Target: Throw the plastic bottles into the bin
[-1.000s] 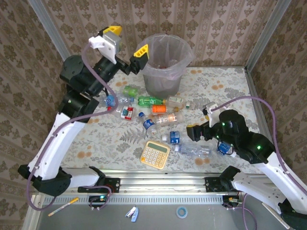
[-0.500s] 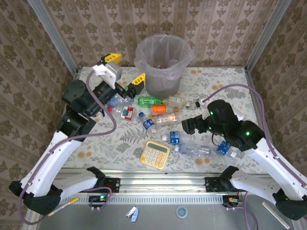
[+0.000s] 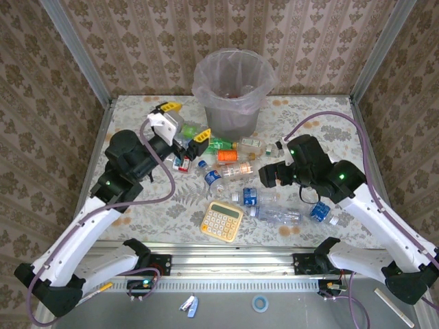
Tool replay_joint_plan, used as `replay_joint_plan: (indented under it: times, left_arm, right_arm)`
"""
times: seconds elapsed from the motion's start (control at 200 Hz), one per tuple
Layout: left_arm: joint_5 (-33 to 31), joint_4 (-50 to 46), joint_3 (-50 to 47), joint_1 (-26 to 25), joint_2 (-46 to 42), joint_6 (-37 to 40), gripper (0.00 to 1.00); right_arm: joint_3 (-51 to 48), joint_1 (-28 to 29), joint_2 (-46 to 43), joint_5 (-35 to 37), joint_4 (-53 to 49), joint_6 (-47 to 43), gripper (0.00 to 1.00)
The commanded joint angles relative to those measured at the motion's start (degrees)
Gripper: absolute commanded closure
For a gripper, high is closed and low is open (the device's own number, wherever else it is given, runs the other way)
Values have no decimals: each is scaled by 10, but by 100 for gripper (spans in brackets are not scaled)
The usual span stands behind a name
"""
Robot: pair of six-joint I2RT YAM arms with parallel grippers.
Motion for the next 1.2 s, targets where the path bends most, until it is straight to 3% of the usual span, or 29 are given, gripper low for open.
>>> replay_joint_plan:
  times: [0.0,0.285,0.64,0.825,1.195]
  left_arm:
    - [10,22,-22,6,-16,-24,0]
    - [21,6,-58,7,-40,-22,0]
    - [55,-81,-65,8,-84,23,0]
    - [54,-57,-111,12,-122,24,0]
    - [74,-17,-167,45,-144,6,0]
  right_arm:
    - [8,-4,4,-12,-32,18,0]
    - [-50,-12,11,-45,-23,56,0]
    - [-99,-53,48,-108,79,97,0]
    - [-95,-78,105,-161,139,131,0]
    - [-75,-94,241,-196,205,174,0]
